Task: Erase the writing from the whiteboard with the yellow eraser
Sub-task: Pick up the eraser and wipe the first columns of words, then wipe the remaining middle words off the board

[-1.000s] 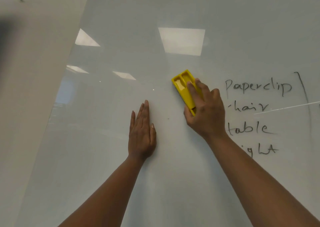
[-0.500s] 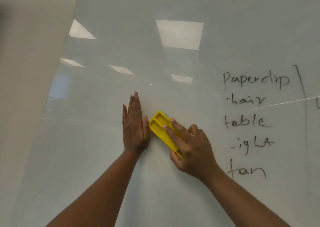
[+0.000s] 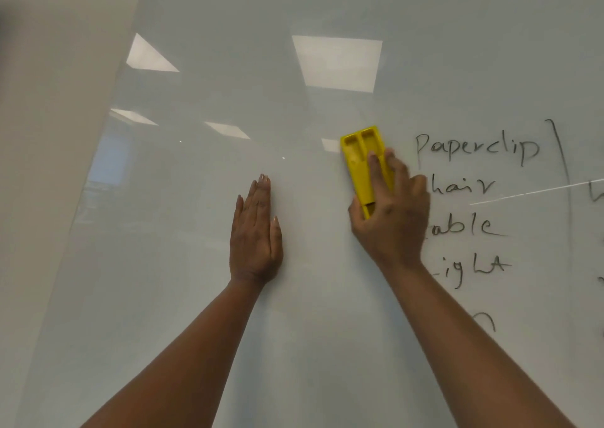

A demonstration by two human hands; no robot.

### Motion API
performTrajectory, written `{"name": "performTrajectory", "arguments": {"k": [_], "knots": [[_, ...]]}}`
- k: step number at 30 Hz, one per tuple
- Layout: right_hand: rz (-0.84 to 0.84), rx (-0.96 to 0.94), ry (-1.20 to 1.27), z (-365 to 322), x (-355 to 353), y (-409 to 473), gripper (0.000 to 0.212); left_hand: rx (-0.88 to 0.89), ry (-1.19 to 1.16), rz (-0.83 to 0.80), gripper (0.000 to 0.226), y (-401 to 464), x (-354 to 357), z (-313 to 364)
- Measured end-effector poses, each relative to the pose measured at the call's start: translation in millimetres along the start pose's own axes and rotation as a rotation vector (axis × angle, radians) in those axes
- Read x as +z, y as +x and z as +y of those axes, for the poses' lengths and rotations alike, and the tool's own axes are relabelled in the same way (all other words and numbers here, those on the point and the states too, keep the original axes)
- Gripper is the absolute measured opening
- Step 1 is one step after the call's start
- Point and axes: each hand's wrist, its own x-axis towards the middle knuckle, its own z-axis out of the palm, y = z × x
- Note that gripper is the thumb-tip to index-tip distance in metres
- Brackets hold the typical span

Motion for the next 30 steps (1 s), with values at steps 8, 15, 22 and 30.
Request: {"name": "performTrajectory", "arguments": {"k": [8,15,22,30], "knots": [[-0.152,-0.314,0.102,-7,6,-15,0.065,-0.015,0.100,-0.025,0.057,2,-5,8],[-0.158,-0.251,0.058,20,-11,21,0.057,0.030,0.187,-0.027,0.056,21,2,38],[-0.044,-0.074,-0.067,80,-33,51,0.058,0.129,0.145,-0.136,0.062,41,29,74],[0.099,0.201,-0.175,167,-65,54,0.055,0.130,0.143,-0.124,0.060,41,36,72]]}}
